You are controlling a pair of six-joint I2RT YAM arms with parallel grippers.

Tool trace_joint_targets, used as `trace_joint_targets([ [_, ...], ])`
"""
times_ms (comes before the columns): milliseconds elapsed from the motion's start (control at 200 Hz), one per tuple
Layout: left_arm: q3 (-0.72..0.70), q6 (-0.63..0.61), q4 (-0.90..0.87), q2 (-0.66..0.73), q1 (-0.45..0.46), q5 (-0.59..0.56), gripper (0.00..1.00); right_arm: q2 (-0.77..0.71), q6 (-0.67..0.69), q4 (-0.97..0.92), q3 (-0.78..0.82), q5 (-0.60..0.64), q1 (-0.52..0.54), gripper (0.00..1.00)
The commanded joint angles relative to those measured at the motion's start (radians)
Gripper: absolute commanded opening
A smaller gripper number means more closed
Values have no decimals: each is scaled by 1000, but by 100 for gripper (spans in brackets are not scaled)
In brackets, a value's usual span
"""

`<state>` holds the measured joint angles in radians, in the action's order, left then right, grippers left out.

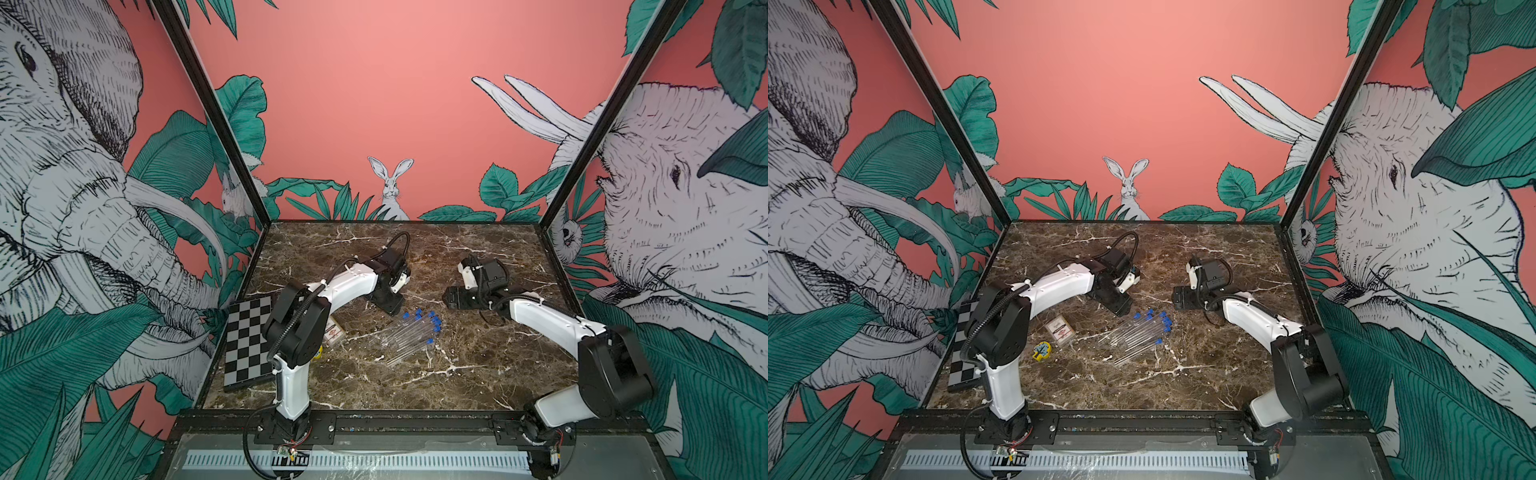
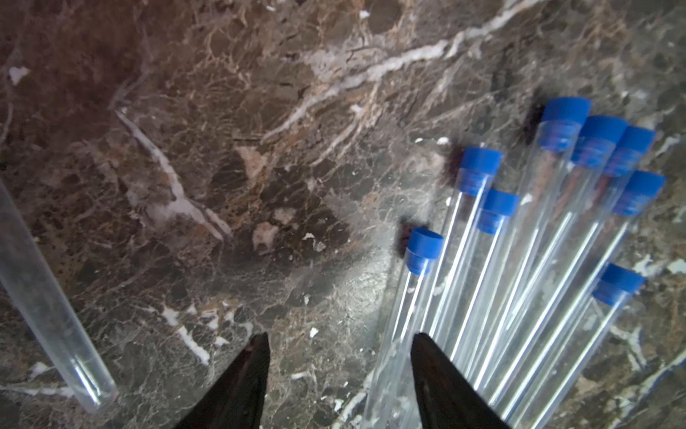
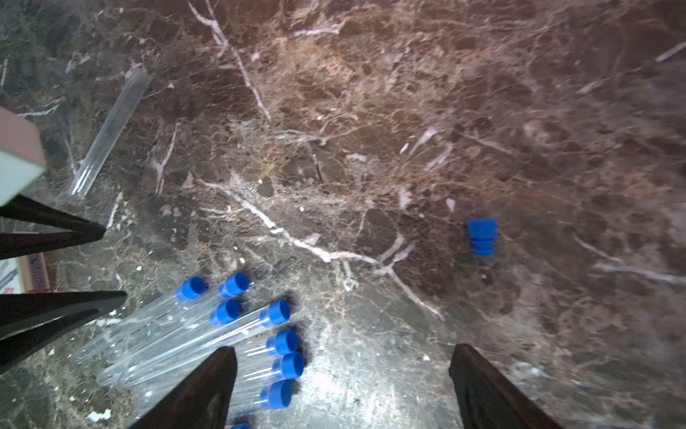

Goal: Remove stoppers from test tubes
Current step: Place the stopper at the center of the board, then pick up the test tube at the center of the board.

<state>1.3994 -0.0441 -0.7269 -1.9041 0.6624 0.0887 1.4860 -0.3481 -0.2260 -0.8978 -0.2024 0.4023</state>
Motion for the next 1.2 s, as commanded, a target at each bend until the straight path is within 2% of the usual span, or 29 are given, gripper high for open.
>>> trace_joint_targets([
  [0, -13, 0, -13, -6, 12, 2, 63, 11, -15, 64, 3, -30, 4, 90],
  [795, -64, -8, 16, -47, 29, -49, 59, -13, -15, 81, 2, -12, 4, 92],
  [1080, -75, -28, -10, -52, 31, -137, 45, -12, -22, 78, -4, -3, 4, 93],
  [1110, -78, -28, -11, -50, 60, -140, 44, -12, -23, 78, -4, -3, 4, 93],
  [1195, -98, -26, -10, -38, 66, -138, 43, -11, -23, 74, -8, -3, 4, 93],
])
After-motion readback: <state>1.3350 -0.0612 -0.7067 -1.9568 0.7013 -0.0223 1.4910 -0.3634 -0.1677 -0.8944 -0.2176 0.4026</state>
